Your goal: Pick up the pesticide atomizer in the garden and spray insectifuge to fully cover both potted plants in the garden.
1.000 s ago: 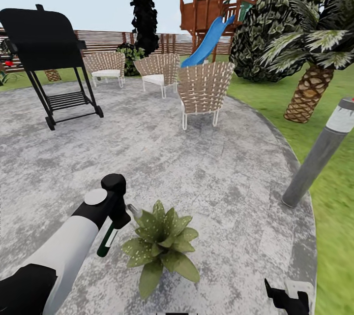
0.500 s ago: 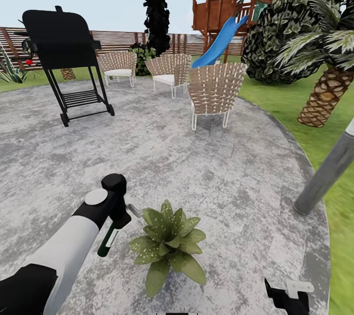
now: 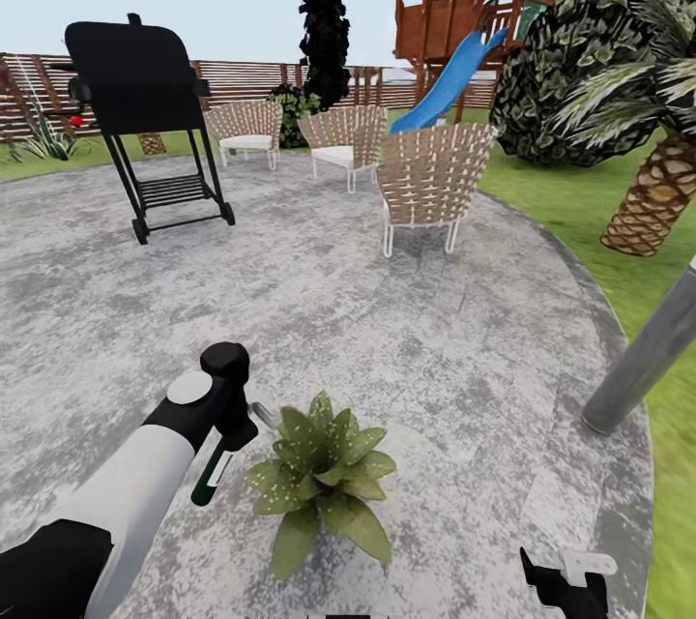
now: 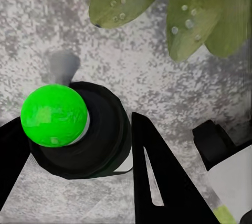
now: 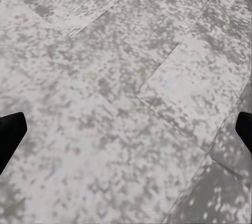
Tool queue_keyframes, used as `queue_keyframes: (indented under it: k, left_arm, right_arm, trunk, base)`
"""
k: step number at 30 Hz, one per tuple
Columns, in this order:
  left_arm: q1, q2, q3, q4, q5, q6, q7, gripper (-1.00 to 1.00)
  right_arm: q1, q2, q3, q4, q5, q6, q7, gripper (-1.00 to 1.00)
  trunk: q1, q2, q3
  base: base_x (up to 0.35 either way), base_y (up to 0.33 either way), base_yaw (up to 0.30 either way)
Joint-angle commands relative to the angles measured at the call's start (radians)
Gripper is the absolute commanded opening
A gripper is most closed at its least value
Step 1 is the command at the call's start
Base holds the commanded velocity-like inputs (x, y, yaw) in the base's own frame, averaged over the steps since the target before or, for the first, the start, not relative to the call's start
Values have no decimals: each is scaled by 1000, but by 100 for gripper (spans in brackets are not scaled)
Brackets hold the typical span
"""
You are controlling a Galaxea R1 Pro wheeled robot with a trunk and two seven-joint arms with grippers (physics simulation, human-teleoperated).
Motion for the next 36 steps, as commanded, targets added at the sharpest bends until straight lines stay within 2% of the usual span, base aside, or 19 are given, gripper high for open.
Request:
queue_keyframes:
  k: [1,10,14,20,36]
  left_arm:
    - [-1,1,-4,-1,-9,10,-10,-100]
    - [-2,-3,-1,1,-9,11,-10,-100]
    - [-2,-3,0,1,-9,11,-10,-100]
    - [-1,-1,-4,1,-9,10,-10,-100]
    - [-1,-1,-3,1,-9,10,-10,-100]
  right_arm:
    - [0,0,-8,1,4,-3,6,100]
    - [0,0,-8,1,4,-3,6,100]
    - [0,0,-8,1,4,-3,6,100]
    - [0,0,-8,1,4,-3,6,100]
    - [0,0,-7,1,4,-3,6,100]
  trunk:
    - [0,0,-1]
    - [0,0,-1]
    - [0,0,-1]
    - [0,0,-1]
    - [0,0,-1]
  base:
    - [-45,-270,273]
    - [-125,-154,271]
    - [-3,-3,52]
    - [0,-226,30]
    - [-163,-224,272]
